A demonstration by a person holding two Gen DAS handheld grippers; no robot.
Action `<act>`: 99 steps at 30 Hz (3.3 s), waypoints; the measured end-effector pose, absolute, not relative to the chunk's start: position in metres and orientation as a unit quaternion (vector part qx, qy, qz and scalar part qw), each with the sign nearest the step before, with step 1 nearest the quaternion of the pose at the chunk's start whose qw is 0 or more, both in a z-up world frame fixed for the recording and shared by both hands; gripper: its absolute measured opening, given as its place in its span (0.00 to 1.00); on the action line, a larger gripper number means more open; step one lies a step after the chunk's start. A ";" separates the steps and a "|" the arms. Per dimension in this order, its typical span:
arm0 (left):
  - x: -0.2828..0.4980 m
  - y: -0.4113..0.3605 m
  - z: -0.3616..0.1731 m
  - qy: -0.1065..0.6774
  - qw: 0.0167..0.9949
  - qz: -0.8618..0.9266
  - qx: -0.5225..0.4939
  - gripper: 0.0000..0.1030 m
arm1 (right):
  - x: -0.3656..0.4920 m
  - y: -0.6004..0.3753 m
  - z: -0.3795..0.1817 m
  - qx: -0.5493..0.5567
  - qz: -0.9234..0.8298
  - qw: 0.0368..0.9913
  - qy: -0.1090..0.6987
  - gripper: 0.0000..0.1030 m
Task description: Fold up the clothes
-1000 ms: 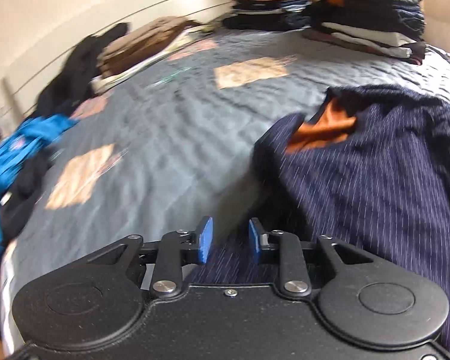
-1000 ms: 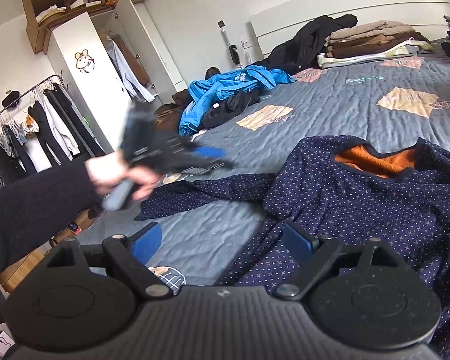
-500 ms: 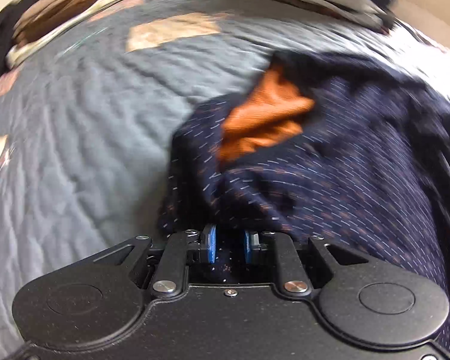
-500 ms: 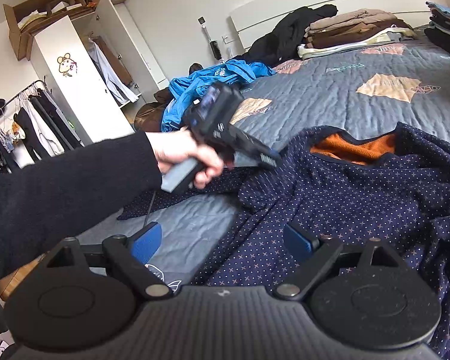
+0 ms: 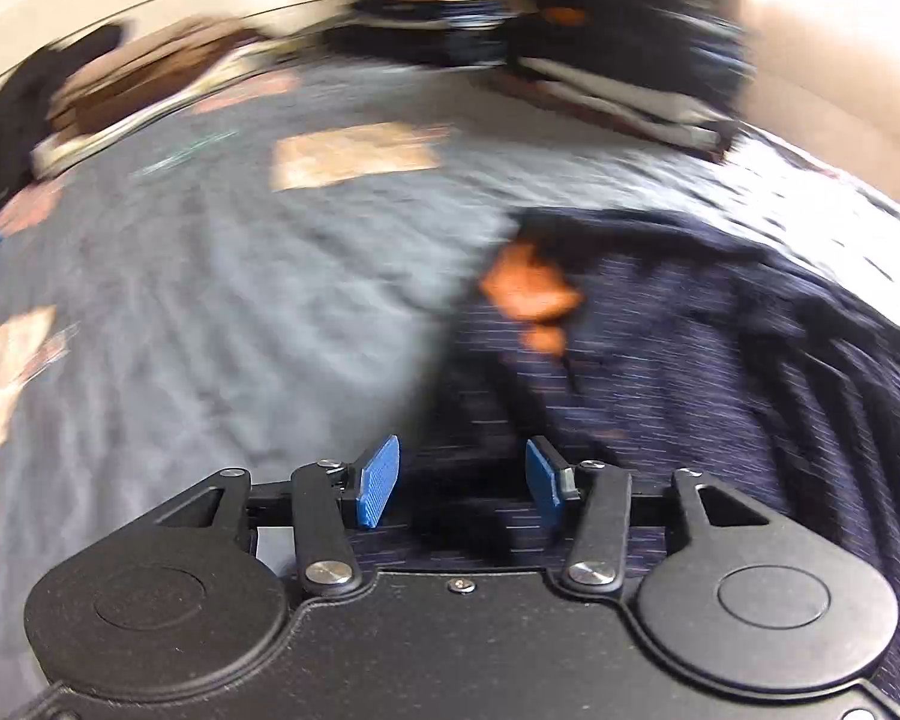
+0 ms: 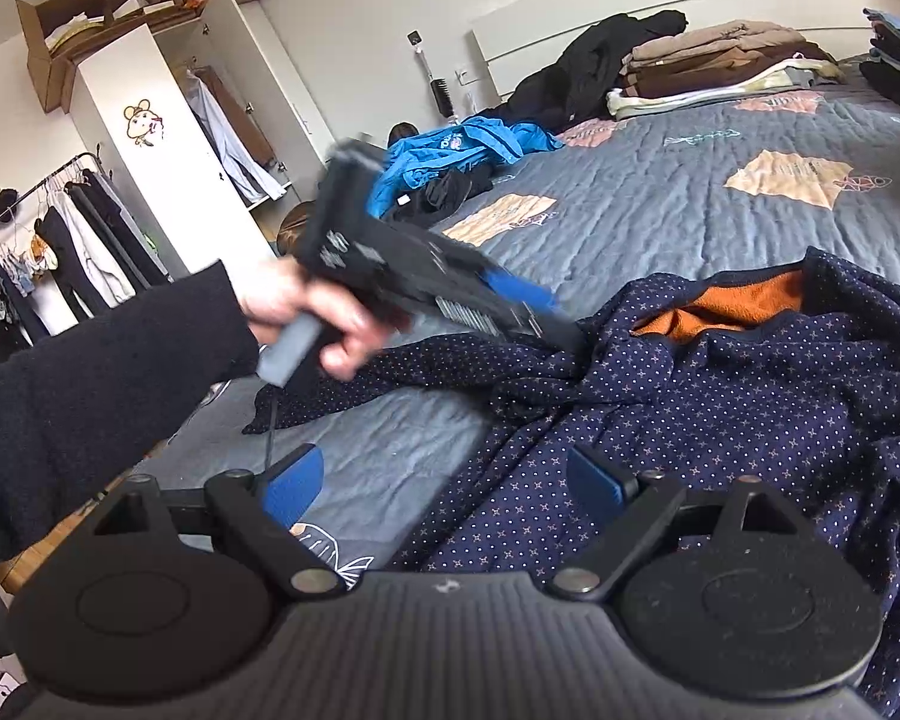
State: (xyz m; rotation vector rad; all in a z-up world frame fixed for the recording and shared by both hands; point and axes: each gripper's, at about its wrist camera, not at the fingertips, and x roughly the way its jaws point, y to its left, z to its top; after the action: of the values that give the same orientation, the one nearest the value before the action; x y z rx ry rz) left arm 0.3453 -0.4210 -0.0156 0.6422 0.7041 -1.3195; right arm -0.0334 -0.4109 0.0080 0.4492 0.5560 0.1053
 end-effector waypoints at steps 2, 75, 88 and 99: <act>0.359 -0.424 -0.027 0.337 0.688 -0.569 0.299 0.45 | -0.033 -0.411 0.007 0.220 0.049 0.935 0.274 0.85; 0.381 -0.475 -0.056 0.248 0.806 -0.438 0.312 0.24 | -0.035 -0.421 -0.003 0.223 0.020 0.935 0.275 0.85; 0.239 -0.321 0.018 0.230 0.873 -0.420 0.097 0.53 | -0.046 -0.442 0.015 0.208 -0.035 0.945 0.250 0.85; 0.091 -0.348 0.002 0.258 0.807 -0.520 0.112 0.62 | -0.108 -0.475 0.019 0.177 -0.175 0.936 0.251 0.85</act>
State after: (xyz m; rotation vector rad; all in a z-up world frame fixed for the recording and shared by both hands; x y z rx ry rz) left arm 0.0911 -0.3476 0.0022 0.2387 0.5518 -1.1127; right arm -0.1076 -0.4748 0.0188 0.3612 0.5126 -0.3584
